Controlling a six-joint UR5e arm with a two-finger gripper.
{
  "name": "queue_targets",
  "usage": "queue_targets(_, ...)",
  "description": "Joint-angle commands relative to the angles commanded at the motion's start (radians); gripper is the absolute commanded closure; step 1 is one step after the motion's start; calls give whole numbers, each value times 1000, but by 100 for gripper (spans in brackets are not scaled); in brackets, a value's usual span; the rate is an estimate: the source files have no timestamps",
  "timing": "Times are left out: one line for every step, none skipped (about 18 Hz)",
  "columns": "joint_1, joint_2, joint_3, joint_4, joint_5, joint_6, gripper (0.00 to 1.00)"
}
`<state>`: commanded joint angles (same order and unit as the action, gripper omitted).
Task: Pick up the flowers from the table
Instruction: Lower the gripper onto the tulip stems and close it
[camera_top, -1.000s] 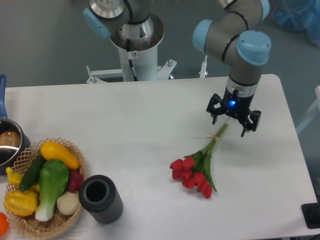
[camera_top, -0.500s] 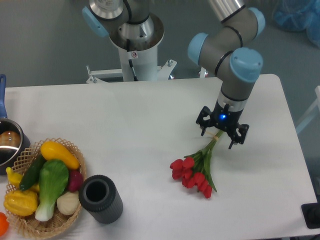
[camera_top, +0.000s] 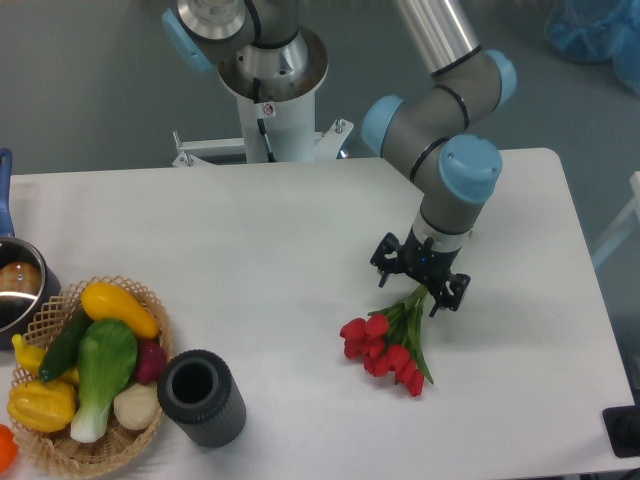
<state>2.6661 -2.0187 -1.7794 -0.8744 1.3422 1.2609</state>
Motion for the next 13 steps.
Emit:
queue_targets(0, -8, 3, 2, 0, 0, 11)
queue_targets(-2, -8, 5, 5, 0, -1, 22)
queue_targets(-3, -8, 6, 6, 0, -2, 36)
queue_targets(-3, -8, 6, 6, 0, -2, 59)
queue_targets(-3, -6, 6, 6, 0, 0, 82)
queue_targets(-3, -6, 11, 6, 3, 2, 100)
queue_targets(-5, -6, 15, 6, 6, -1, 100)
queue_targets(-5, -5, 17, 12, 8, -3, 100)
queue_targets(-5, -3, 17, 12, 8, -6, 100)
queue_targets(-5, -5, 17, 11, 8, -9, 100)
queue_targets(-6, -6, 17, 8, 8, -11, 100)
queue_targets(-5, -8, 20, 8, 6, -12, 100)
queue_targets(-5, -8, 23, 8, 6, -12, 100)
